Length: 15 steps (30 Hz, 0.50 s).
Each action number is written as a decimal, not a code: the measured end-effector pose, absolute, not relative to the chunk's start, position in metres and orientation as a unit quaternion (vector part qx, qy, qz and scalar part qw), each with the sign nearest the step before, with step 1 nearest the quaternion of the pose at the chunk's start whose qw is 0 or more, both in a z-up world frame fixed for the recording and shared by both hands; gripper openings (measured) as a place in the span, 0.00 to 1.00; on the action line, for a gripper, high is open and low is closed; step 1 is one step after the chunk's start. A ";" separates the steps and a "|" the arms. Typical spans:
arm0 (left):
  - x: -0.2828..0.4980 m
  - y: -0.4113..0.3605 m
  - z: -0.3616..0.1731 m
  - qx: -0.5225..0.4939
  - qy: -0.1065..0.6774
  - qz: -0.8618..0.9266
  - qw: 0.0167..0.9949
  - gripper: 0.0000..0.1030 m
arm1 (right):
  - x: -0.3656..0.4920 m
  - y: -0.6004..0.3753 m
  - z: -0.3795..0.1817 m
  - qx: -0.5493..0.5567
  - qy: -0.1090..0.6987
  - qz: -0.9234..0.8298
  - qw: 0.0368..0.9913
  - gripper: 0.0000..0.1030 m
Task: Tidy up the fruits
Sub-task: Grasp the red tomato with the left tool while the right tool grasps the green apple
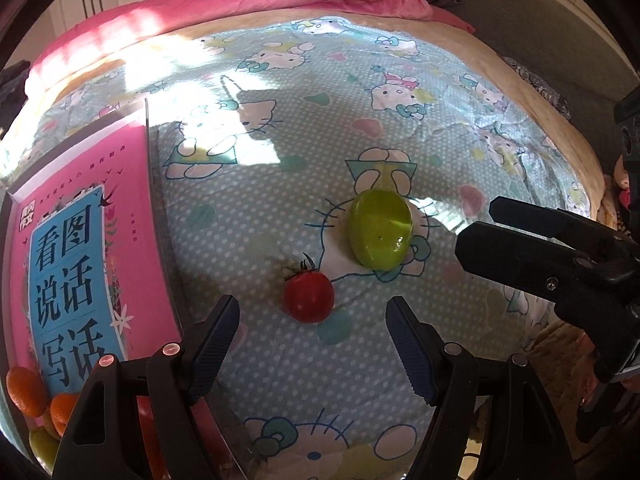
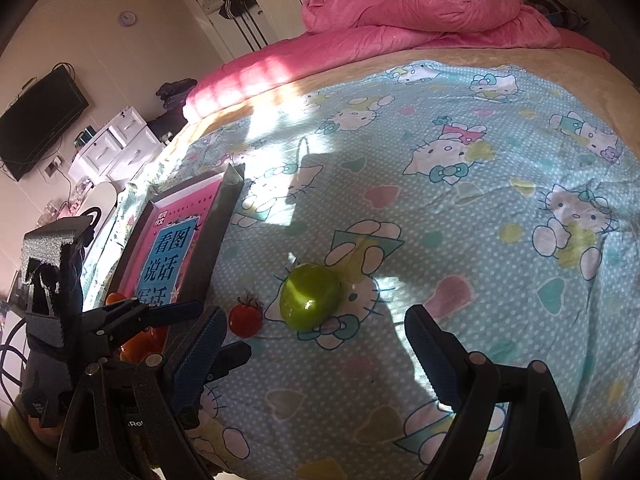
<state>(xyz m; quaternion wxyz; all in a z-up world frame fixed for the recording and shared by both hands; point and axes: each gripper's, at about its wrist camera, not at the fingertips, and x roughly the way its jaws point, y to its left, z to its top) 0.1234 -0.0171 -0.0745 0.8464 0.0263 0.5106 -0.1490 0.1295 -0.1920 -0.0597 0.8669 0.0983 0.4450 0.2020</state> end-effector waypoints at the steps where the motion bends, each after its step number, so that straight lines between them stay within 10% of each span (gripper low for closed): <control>1: 0.124 -0.018 -0.076 0.026 0.511 -0.152 0.846 0.70 | 0.131 -0.191 -0.061 0.100 0.448 0.202 0.865 0.88; 15: 0.135 -0.019 -0.086 0.020 0.519 -0.164 0.839 0.50 | 0.153 -0.166 -0.086 0.112 0.484 0.199 0.845 0.70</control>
